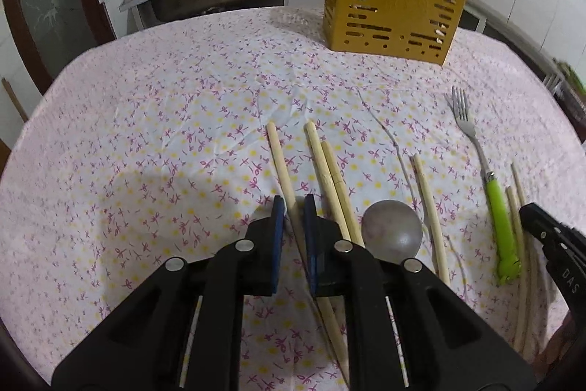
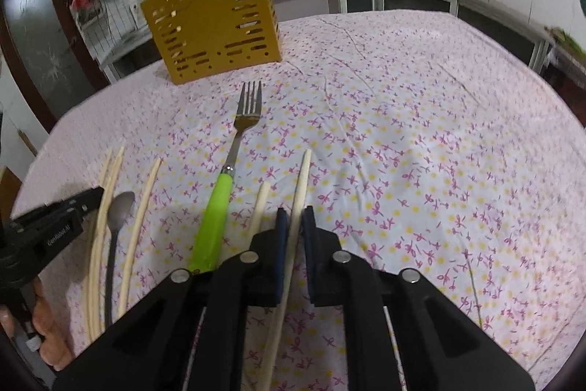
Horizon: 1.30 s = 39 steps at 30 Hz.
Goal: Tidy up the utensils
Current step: 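Lift both chopsticks and carry them toward the yellow caddy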
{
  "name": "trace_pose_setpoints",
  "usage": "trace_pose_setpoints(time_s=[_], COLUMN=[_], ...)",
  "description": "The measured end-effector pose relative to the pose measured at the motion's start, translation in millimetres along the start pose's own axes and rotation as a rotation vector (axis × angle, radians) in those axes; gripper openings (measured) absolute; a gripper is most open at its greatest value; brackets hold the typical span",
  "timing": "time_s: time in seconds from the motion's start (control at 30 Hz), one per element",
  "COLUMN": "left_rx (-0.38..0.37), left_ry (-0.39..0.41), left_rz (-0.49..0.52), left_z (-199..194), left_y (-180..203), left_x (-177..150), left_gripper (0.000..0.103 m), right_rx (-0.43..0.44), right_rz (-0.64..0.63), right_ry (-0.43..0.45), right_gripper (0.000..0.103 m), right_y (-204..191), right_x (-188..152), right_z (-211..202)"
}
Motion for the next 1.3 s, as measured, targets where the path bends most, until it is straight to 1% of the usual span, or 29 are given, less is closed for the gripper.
trace_pose_setpoints(time_s=[0.07, 0.23, 0.4, 0.53, 0.67, 0.83, 0.93, 1.07, 1.13, 1.17, 1.23, 1.3], left_rx=[-0.025, -0.088, -0.115, -0.105, -0.082, -0.040, -0.020, -0.023, -0.028, -0.026, -0.045, -0.074], left_ry=[-0.007, -0.008, -0.020, -0.075, -0.104, -0.113, -0.117, -0.109, -0.107, -0.108, -0.111, -0.089], left_rz=[-0.034, -0.082, -0.097, -0.079, -0.044, 0.005, 0.078, 0.077, 0.072, 0.060, 0.029, -0.003], left_z=[-3, -9, -10, 2, 8, 15, 19, 18, 17, 16, 13, 6], left_y=[-5, -12, -15, -14, -9, -1, 7, 6, 4, 2, -1, -5], left_x=[1, 5, 5, 3, 9, 18, 21, 21, 20, 20, 20, 20], left_gripper=[0.007, 0.005, 0.005, 0.005, 0.006, 0.006, 0.010, 0.010, 0.009, 0.005, 0.004, 0.004], right_rx=[0.010, 0.029, 0.032, 0.017, -0.004, -0.028, -0.041, -0.020, -0.013, -0.010, 0.011, 0.030], right_rz=[0.012, 0.020, 0.018, -0.023, -0.064, -0.102, -0.136, -0.127, -0.118, -0.112, -0.083, -0.063], right_ry=[0.010, 0.028, 0.016, -0.031, -0.075, -0.119, -0.160, -0.158, -0.144, -0.137, -0.118, -0.103], right_gripper=[0.007, 0.007, 0.007, 0.007, 0.007, 0.008, 0.008, 0.008, 0.007, 0.007, 0.006, 0.006], right_y=[1, 0, 1, -4, -9, -17, -18, -15, -14, -13, -10, -7], right_x=[0, 1, 2, 6, 15, 30, 31, 32, 31, 29, 28, 27], right_z=[-2, -7, -4, 5, 12, 24, 28, 28, 27, 25, 22, 18])
Point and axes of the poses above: each gripper's, at about its wrist camera, not at the fingertips, and z roughly the way its jaws point, y to its right, x to its top, the point moved 3 cm from there along z, roughly the way its jaws point, and after that the axes turned 4 degrees about y, right-handed, at the moved point
